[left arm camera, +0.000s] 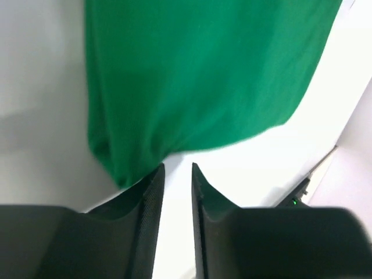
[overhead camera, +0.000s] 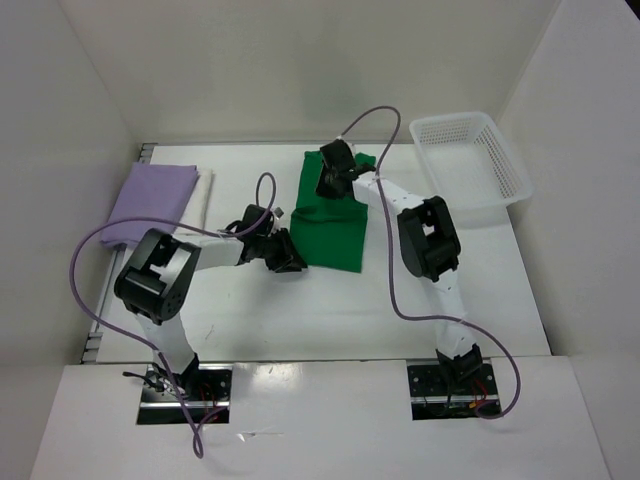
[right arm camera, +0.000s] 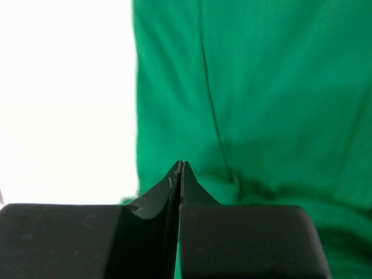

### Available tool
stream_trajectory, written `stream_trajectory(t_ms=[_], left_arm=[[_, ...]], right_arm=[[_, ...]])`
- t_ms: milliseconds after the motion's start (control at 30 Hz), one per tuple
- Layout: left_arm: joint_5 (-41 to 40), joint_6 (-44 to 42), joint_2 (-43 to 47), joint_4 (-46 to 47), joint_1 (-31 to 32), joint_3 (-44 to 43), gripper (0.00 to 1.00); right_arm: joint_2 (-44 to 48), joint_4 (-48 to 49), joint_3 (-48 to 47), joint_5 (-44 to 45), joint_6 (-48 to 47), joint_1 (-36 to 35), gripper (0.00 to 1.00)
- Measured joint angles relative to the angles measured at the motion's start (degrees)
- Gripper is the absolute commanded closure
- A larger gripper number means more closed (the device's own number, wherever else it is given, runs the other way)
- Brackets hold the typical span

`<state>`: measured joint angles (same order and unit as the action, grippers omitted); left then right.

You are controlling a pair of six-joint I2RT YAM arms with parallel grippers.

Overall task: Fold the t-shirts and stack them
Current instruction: Fold the folded rectangular tshirt in 1/3 of the way

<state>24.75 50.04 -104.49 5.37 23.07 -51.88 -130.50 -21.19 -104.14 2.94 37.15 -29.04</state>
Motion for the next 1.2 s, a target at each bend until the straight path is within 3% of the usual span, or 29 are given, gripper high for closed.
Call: stream_trajectory(t_ms=[167,300,433,600,767,1067,1200], left_arm=[[-0.28,1.25,7.17,-5.22,0.02,1.29,0.65],[-0.92,1.18,12.44,-6.25,-0.24,-0.94,0.65],[-1.01,1.09,8.35,-5.49,-1.20,-5.60,0.65],[-1.53,0.76,-1.46,-4.37,-1.99,-8.61,0.65],[-0.57,0.76,-5.20,-3.82,-2.40,-8.66,0.65],[-0.96,0.79,-1.49,-2.08,-2.40,-3.74,0.63],[-1.75,0.63,3.13,-5.84,-2.43,-2.43,0.59]], right_arm=[[2.69,1.05,-3.58,3.52,-0.81,1.53,0.99],[15.15,2.43,10.51,-0.31,-0.57,2.49,0.99],[21.35,2.91,19.80,-6.32,0.09,1.22,1.00],[15.52,2.95,20.65,-10.97,-0.20,-2.60,1.00],[4.66,-0.04,12.37,-12.59,-1.99,-3.15,1.00],[-7.69,-3.43,-14.01,-3.67,-4.68,0.39,1.00],[-6.10,-2.64,-13.70,-3.21,-4.57,2.69,1.00]])
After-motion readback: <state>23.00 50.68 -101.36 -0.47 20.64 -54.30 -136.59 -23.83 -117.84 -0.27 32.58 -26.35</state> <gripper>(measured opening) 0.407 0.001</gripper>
